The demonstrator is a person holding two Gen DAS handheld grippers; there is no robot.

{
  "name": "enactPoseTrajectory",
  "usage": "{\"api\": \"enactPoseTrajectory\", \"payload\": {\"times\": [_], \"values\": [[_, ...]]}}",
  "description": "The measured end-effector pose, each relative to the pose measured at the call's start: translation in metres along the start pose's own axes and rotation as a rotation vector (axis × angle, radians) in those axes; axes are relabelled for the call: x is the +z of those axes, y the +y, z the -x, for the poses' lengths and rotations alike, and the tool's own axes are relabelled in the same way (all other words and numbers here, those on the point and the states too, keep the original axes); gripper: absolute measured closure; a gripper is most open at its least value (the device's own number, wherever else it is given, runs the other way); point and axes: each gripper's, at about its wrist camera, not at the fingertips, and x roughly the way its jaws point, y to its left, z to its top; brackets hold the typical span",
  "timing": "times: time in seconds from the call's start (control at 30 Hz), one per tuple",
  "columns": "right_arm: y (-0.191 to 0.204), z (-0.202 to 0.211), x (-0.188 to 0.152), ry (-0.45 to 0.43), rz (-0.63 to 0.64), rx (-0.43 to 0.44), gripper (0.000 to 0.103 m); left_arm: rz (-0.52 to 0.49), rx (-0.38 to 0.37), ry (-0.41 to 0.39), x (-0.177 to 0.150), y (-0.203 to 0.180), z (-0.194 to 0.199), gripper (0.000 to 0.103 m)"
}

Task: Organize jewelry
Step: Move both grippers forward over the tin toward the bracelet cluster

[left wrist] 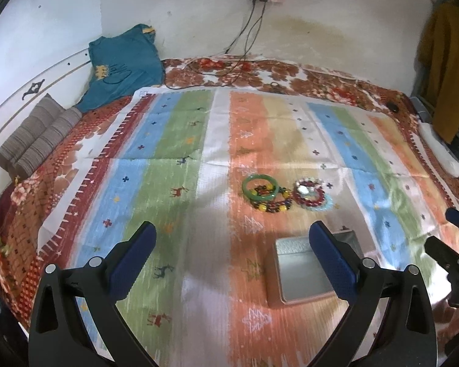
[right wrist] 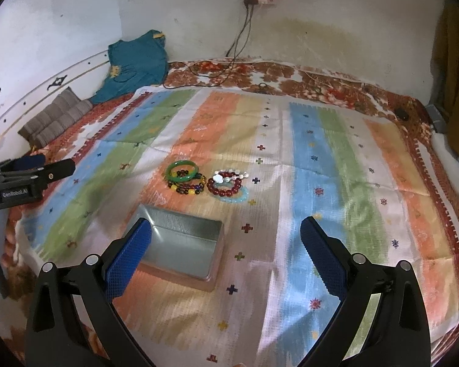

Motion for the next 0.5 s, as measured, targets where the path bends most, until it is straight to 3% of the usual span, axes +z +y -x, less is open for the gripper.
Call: {"api": "enactPoseTrajectory", "payload": {"times": [0.5], "values": [[-0.009, -0.032, 0.025, 0.039, -0.071, -0.004, 0.004, -0.02, 0.025, 0.068, 0.018, -0.013, -0.039, 0.006]]}}
